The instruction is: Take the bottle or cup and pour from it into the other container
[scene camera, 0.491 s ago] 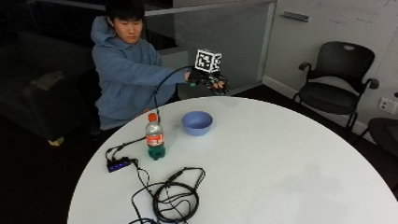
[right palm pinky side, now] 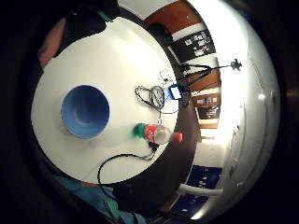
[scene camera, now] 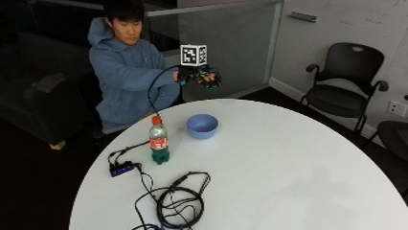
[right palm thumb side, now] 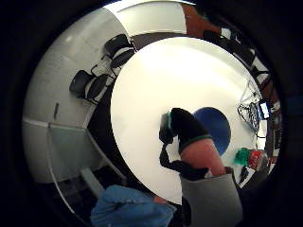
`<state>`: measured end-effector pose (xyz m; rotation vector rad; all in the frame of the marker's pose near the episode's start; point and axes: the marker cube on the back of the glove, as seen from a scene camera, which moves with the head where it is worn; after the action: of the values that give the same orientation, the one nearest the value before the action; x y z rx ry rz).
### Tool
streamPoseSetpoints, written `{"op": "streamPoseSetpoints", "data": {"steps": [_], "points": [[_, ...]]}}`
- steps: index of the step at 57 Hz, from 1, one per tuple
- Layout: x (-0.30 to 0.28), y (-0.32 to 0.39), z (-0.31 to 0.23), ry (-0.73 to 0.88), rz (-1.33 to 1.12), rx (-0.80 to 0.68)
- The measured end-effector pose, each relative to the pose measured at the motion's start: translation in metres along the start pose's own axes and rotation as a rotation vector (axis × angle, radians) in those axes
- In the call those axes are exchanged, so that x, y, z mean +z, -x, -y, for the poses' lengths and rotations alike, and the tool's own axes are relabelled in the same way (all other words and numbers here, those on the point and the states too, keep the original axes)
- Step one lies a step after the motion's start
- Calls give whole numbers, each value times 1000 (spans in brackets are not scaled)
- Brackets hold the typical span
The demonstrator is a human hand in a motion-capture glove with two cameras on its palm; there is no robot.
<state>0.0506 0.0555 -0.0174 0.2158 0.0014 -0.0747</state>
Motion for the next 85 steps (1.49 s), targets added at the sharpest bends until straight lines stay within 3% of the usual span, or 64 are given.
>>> {"op": "streamPoseSetpoints", "data": {"steps": [34,59,85], "points": [[-12,-125,-118,-326,206,106],[26,-228,-169,-351,458,306],[51,-289,-201,-414,750,343]]}}
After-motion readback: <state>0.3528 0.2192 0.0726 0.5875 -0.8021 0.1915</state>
